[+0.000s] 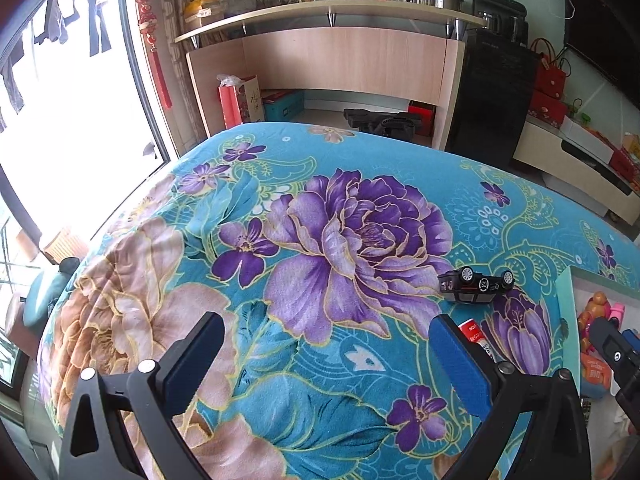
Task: Organize rigid objects
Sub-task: 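Move both open tools back toward the red bottle and black toy car, then grasp the red-and-white bottle with the right tool and lift it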
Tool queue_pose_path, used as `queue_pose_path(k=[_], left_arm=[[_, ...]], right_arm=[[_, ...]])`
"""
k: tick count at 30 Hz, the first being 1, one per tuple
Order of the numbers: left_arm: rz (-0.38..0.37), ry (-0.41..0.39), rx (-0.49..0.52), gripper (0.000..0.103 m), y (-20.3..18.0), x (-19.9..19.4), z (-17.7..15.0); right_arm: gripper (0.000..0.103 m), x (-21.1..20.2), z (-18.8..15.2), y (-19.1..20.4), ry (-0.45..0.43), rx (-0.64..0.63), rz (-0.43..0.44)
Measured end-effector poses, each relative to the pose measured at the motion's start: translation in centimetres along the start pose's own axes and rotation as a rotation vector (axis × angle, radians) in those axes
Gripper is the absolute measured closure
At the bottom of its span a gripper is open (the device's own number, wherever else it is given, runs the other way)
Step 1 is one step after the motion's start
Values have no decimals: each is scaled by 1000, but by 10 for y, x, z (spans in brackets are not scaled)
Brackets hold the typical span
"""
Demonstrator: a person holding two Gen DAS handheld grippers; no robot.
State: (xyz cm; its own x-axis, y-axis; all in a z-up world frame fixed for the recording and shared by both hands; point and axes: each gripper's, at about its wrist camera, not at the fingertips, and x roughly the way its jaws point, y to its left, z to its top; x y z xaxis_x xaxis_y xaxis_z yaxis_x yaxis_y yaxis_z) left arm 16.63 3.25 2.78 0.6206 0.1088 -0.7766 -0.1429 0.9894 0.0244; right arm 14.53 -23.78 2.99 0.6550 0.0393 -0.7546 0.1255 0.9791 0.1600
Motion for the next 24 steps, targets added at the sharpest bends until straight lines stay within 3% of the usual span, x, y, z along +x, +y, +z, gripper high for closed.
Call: queue_pose_path(k=[11, 21, 23, 24], left_arm=[[2, 52, -41, 0, 19, 15, -5], [10, 111, -74, 0, 27, 40, -12], [11, 123, -82, 0, 28, 46, -12], [11, 127, -83, 0, 28, 49, -13]], right_arm=[[14, 13, -6, 53, 2, -103, 77], [16, 40, -21, 76, 77, -173, 103], [18, 46, -24, 79, 90, -183, 102], [24, 49, -26, 80, 98, -187, 100]])
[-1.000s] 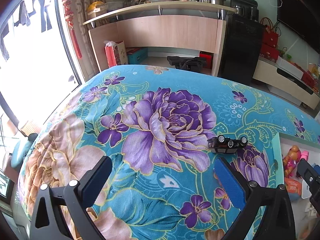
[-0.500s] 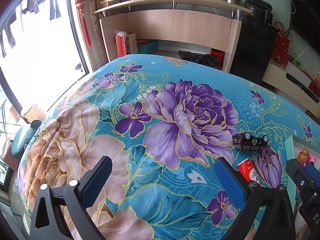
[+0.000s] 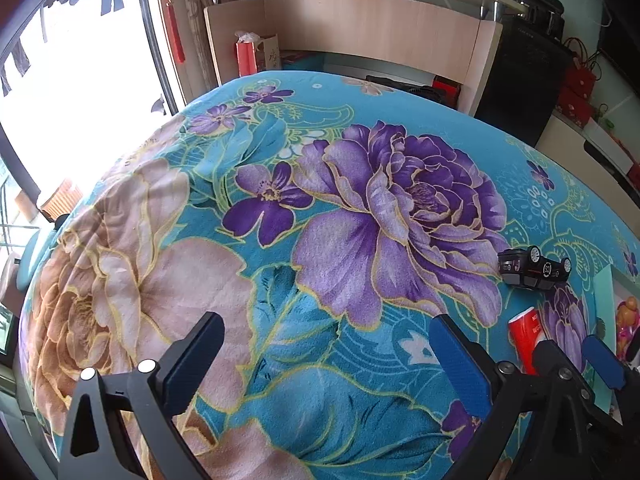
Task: Organize rigid objects
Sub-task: 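Grasp the red-and-white bottle with the right tool and lift it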
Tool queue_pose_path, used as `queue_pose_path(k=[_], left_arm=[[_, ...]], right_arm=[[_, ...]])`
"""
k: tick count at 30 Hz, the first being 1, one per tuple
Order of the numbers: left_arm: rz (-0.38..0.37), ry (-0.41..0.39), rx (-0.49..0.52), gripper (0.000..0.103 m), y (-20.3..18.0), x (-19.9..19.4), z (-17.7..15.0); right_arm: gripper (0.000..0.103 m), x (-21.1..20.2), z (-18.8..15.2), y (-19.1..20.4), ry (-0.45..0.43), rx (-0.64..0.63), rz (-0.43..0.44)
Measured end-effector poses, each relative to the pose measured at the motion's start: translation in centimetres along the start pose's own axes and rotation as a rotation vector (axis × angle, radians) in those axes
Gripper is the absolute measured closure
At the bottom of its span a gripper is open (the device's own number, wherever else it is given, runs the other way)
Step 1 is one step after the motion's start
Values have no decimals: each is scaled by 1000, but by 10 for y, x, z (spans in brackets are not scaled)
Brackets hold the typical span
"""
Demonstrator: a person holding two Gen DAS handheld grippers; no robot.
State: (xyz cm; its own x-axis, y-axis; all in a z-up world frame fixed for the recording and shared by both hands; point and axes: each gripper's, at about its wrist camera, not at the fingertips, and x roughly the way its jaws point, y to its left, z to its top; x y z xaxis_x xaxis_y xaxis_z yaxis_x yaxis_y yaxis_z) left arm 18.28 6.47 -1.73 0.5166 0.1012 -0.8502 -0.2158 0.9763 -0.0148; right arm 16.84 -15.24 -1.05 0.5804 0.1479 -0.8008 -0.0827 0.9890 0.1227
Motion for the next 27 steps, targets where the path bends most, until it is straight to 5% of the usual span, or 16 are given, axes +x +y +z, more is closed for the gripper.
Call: queue_pose_path(k=[1, 8, 18, 27], left_arm=[[0, 4, -1, 0, 0, 3, 0], [6, 25, 10, 0, -4, 13, 0], [-20, 13, 23, 0, -12, 13, 4], [-54, -12, 49, 0, -25, 10, 7]], right_arm=[[30, 3, -1, 1, 10, -4, -4], [33, 19, -6, 7, 48, -29, -19], [73, 16, -4, -2, 37, 15, -8], [74, 8, -2, -14, 12, 76, 4]])
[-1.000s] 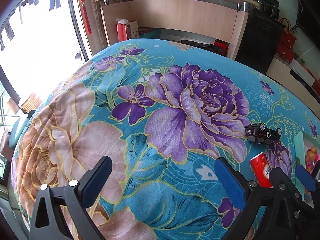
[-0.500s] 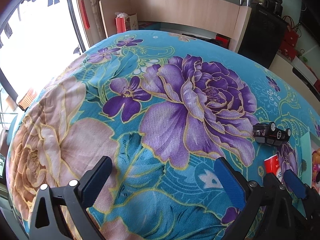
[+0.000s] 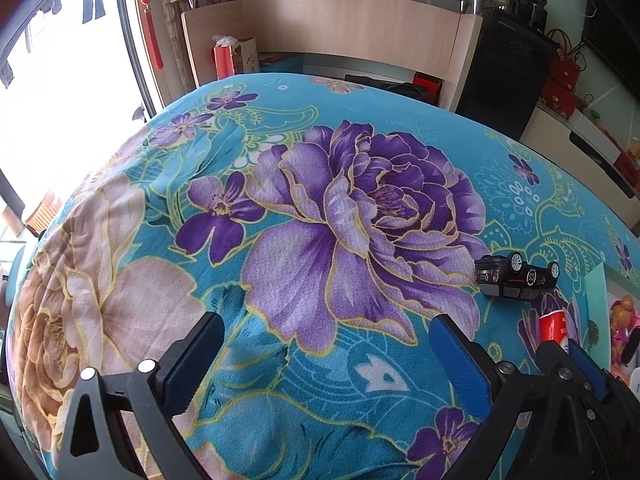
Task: Organize rigid objects
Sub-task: 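Grasp the red-and-white bottle with the right tool and lift it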
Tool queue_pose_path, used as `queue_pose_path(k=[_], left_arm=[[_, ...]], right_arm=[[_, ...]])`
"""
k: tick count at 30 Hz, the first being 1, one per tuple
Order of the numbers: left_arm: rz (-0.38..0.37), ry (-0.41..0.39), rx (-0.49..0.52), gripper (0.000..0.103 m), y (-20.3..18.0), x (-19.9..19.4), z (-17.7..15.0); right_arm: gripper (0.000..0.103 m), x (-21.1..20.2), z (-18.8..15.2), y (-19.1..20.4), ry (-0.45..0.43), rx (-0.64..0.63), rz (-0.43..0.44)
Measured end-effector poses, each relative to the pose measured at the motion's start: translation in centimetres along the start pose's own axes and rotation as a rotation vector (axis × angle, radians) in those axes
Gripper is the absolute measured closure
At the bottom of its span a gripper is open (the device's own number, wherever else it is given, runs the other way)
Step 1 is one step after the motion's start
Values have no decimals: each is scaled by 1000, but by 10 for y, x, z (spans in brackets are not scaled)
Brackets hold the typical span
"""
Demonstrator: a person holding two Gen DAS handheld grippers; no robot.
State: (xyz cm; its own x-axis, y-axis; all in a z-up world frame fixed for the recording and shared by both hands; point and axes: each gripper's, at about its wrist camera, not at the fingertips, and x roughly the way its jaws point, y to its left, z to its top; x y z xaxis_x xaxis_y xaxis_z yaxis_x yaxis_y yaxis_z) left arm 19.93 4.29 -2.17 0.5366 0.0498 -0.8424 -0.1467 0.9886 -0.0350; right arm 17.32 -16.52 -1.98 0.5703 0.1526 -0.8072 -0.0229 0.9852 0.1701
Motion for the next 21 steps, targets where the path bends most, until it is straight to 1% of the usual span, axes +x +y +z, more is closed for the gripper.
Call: queue_pose_path(k=[3, 11, 15, 21], left_arm=[[-20, -15, 13, 0, -7, -2, 2], [-79, -73, 63, 0, -30, -9, 7], [-127, -103, 101, 0, -46, -12, 8], [-194, -121, 156, 0, -74, -9, 9]], right_arm=[[74, -8, 3, -8, -31, 35, 11], [74, -38, 13, -29, -118, 92, -7], [74, -50, 17, -40, -151, 115, -30], [74, -64, 20, -60, -186, 157, -64]])
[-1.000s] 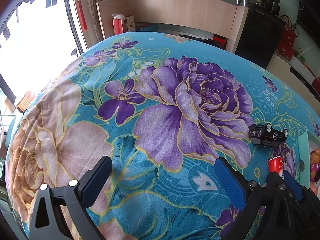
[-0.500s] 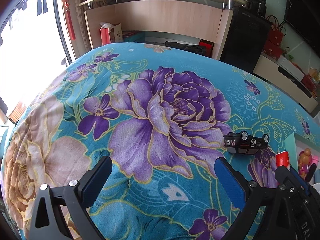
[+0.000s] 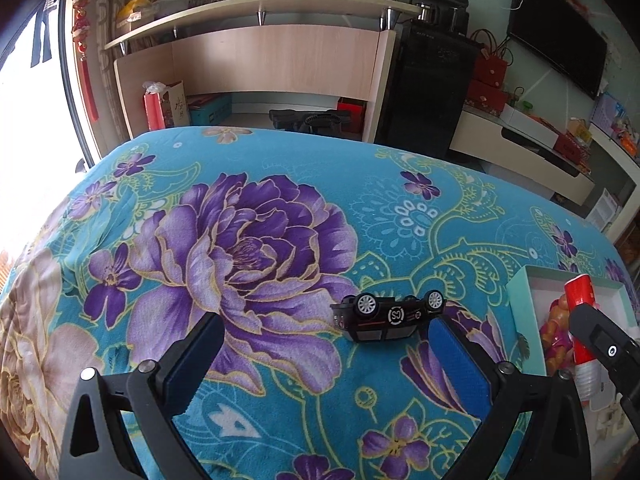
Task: Organize rigid objects
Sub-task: 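Grasp the red-and-white bottle with the right tool and lift it, then grasp the black toy car with the left tool while the right tool carries the bottle to the tray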
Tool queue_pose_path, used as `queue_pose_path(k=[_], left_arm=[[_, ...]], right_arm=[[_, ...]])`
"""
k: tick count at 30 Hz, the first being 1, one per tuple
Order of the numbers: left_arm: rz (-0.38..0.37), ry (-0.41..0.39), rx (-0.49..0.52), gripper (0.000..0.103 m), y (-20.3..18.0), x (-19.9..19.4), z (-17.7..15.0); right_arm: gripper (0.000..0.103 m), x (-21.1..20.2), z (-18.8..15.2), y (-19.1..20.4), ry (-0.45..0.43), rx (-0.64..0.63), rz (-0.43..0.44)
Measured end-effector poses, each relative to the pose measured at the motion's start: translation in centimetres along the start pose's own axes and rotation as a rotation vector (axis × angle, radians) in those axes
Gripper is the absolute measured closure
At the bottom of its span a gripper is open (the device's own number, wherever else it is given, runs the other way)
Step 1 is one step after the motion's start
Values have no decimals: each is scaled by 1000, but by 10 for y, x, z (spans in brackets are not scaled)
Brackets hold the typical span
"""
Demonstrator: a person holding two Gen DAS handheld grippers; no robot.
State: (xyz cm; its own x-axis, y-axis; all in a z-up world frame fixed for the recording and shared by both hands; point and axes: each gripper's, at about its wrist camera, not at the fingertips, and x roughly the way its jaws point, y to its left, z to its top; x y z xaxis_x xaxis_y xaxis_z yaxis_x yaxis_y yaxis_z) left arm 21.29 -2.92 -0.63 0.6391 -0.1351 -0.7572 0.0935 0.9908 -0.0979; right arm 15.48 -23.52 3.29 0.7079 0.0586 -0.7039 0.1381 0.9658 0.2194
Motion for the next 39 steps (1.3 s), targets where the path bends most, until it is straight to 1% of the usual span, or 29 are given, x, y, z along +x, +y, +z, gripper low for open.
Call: queue_pose_path(k=[7, 9, 11, 13, 15, 16, 17, 20, 26, 31, 35, 39], left_arm=[[-16, 12, 43, 0, -24, 17, 1], [-14, 12, 48, 2, -29, 21, 2], [-15, 14, 45, 7, -32, 25, 4], [-15, 16, 42, 9, -33, 28, 4], [-13, 19, 49, 14, -35, 30, 3], [-12, 24, 54, 21, -36, 32, 3], [-10, 29, 57, 24, -37, 33, 2], [-12, 21, 60, 24, -38, 31, 2], [-21, -19, 63, 24, -37, 13, 4], [-65, -68, 60, 24, -39, -15, 7], [-92, -120, 93, 24, -50, -43, 8], [-127, -160, 131, 24, -65, -66, 7]], right_arm=[[74, -5, 3, -18, -12, 43, -18], [74, -4, 3, -21, -9, 50, -17], [74, -4, 3, -22, -8, 53, -17], [74, -3, 3, -24, -8, 57, -18], [74, -3, 3, -26, -6, 60, -17], [74, -3, 3, -26, -5, 61, -17], [74, -3, 3, -26, -4, 62, -17], [74, -3, 3, -26, -3, 61, -12], [74, -5, 3, -27, -6, 60, -16], [74, -13, 3, -33, -18, 63, -24], [74, -26, 4, -45, -34, 78, -40], [74, -39, 3, -66, -38, 112, -72]])
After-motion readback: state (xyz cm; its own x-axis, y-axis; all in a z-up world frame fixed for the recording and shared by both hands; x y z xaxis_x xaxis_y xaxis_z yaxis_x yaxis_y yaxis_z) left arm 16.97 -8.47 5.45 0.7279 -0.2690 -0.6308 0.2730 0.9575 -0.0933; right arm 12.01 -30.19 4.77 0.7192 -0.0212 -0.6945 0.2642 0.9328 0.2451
